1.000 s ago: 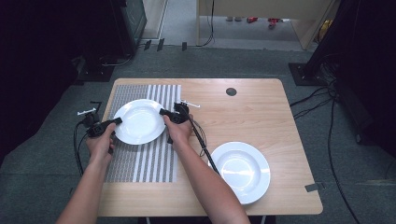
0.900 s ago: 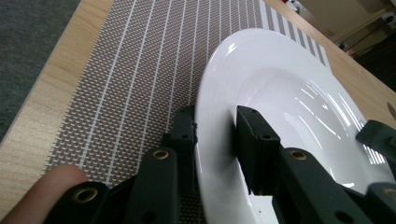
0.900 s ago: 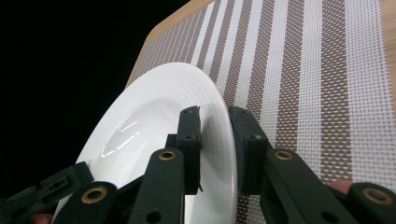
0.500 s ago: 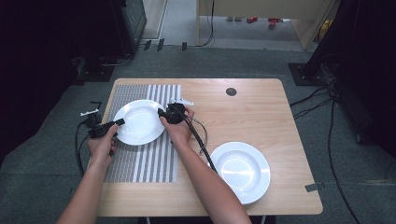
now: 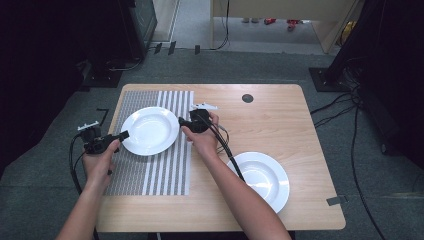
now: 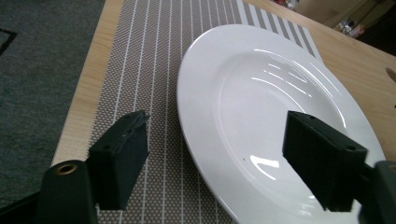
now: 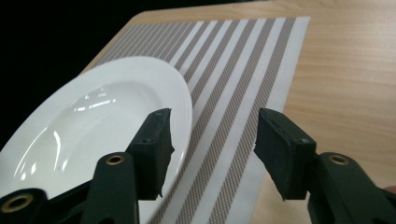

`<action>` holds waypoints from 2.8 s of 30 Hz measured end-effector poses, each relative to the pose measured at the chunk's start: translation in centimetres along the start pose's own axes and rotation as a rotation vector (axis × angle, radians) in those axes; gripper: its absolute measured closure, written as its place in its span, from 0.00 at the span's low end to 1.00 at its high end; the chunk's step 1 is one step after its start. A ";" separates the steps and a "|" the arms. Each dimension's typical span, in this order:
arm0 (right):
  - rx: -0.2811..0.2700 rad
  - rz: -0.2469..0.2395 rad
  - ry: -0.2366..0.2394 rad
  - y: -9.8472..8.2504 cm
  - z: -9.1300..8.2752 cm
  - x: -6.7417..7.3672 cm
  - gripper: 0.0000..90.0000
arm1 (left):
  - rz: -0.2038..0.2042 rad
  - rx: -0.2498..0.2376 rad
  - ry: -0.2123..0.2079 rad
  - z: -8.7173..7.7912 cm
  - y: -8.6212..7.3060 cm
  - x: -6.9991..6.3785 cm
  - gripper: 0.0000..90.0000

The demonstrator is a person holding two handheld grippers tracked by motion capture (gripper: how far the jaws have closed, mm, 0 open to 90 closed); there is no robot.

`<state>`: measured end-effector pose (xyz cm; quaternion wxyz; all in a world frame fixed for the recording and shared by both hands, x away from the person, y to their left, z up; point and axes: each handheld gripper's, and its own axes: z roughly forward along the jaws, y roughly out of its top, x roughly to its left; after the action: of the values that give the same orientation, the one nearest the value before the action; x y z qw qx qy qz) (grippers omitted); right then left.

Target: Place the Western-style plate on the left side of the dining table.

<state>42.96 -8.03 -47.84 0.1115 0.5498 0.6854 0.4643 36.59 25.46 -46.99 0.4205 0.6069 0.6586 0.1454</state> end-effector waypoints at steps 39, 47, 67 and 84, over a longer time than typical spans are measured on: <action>-0.043 -0.051 0.066 -2.3 -15.0 -5.7 0.29 | 0.107 -0.008 0.023 -4.8 -5.1 -2.4 0.15; -0.053 -0.083 0.062 -3.5 -17.5 -7.1 0.27 | 0.111 -0.007 0.009 -5.7 -6.3 -2.6 0.15; -0.099 -0.003 -0.017 -6.8 -22.3 -13.0 0.27 | 0.130 -0.015 0.015 -7.1 -9.1 -2.8 0.15; -0.107 0.074 -0.144 -10.5 -26.4 -18.4 0.27 | 0.204 -0.014 0.127 -7.9 -11.7 -1.0 0.15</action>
<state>25.45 -36.98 -48.01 0.1724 0.6001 0.6289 0.4633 22.80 24.46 -49.98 0.3654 0.6574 0.6176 0.2302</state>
